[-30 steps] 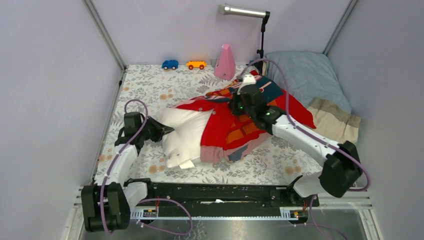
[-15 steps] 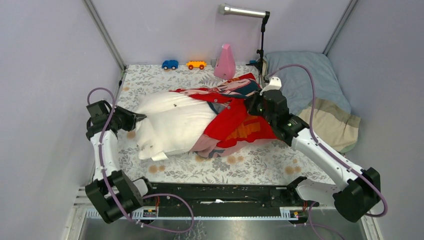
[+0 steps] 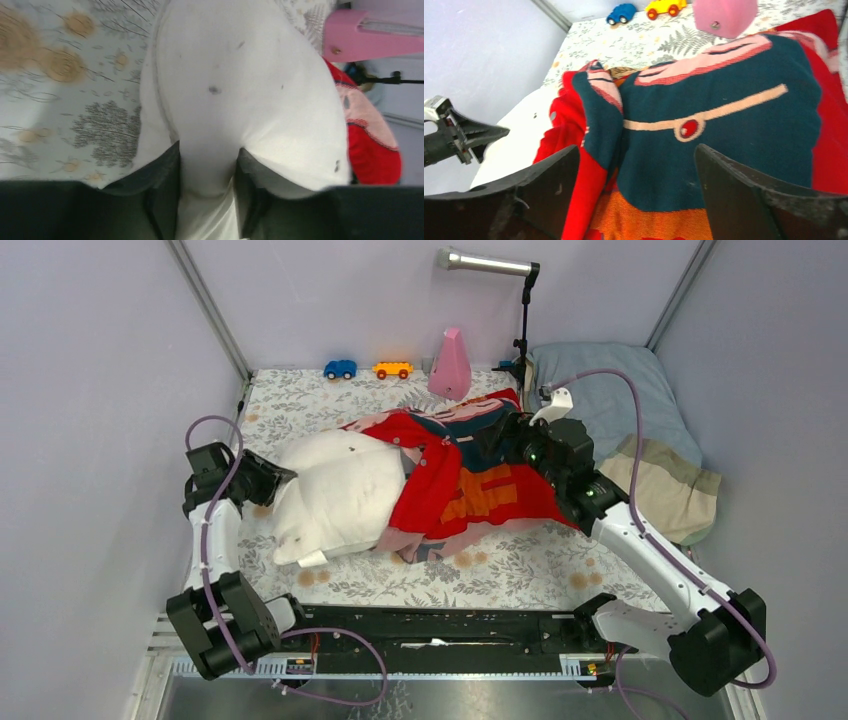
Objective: Remove the pillowcase from the pillow
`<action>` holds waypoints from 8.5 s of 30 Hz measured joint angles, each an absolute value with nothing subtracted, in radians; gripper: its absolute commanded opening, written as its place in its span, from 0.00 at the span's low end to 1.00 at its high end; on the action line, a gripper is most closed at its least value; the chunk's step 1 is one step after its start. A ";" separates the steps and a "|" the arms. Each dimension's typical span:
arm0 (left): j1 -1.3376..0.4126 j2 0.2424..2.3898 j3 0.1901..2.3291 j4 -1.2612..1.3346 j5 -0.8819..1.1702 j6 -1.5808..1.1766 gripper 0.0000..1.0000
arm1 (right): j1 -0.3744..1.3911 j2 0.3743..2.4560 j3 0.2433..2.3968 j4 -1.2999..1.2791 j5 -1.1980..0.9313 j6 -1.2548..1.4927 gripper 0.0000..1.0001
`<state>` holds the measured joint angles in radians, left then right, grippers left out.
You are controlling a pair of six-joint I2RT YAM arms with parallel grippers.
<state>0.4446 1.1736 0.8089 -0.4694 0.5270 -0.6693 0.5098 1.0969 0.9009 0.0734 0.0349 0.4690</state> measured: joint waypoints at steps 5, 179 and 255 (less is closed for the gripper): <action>0.439 1.082 0.837 -0.499 0.341 -0.653 0.99 | 0.509 1.124 0.900 0.115 -0.049 0.472 1.00; 0.075 1.333 1.217 -0.592 0.150 -0.553 0.04 | 0.941 1.405 1.621 -0.610 0.155 0.059 0.95; -0.440 1.237 1.359 -0.783 -0.021 -0.261 0.87 | 0.619 1.661 1.978 -0.542 0.577 0.225 0.22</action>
<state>-0.4404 1.2369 1.3594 -0.7826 -0.0212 -0.2611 0.6189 1.6608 1.9781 -0.5423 0.5774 0.2249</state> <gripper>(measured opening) 0.985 0.021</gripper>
